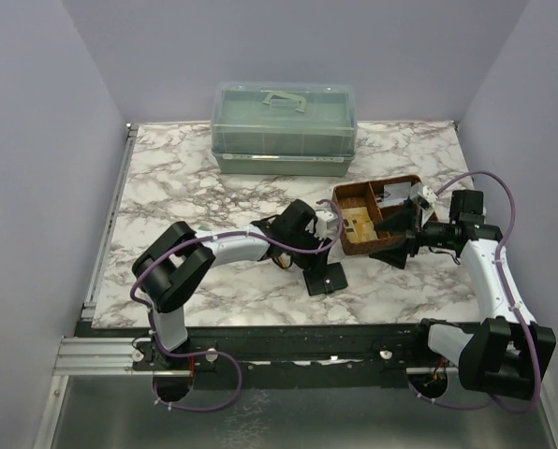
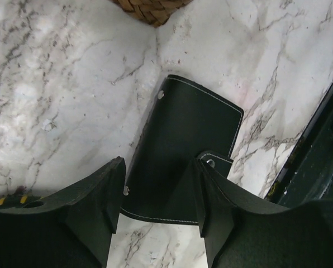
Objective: Take the credit cards out of the card holder
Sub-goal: Pick up the card holder from the center of the board.
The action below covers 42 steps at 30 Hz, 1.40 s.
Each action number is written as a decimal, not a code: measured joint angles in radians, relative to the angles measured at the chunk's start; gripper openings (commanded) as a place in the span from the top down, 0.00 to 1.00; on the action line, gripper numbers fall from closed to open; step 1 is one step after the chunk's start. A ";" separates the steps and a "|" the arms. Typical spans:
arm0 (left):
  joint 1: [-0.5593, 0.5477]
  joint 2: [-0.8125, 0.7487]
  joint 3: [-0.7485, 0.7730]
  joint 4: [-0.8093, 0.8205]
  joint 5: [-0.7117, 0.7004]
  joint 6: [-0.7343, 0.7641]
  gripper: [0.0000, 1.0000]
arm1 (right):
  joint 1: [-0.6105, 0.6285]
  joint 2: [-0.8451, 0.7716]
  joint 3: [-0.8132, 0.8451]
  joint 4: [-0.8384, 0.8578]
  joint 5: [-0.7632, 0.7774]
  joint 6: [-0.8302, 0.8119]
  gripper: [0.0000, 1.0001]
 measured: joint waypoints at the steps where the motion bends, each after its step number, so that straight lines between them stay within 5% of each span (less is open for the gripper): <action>1: 0.000 0.005 0.002 -0.007 0.010 0.000 0.45 | 0.000 0.000 0.000 0.000 0.000 0.000 0.00; 22: -0.021 0.003 -0.006 -0.079 -0.021 -0.009 0.43 | 0.000 0.000 0.000 0.000 0.000 0.000 0.00; 33: -0.101 0.014 -0.003 -0.039 -0.178 -0.126 0.99 | 0.000 0.000 0.000 0.000 -0.001 0.000 0.00; 42: -0.117 -0.083 -0.127 0.054 -0.213 -0.248 1.00 | 0.015 0.023 0.000 -0.014 -0.003 -0.012 0.00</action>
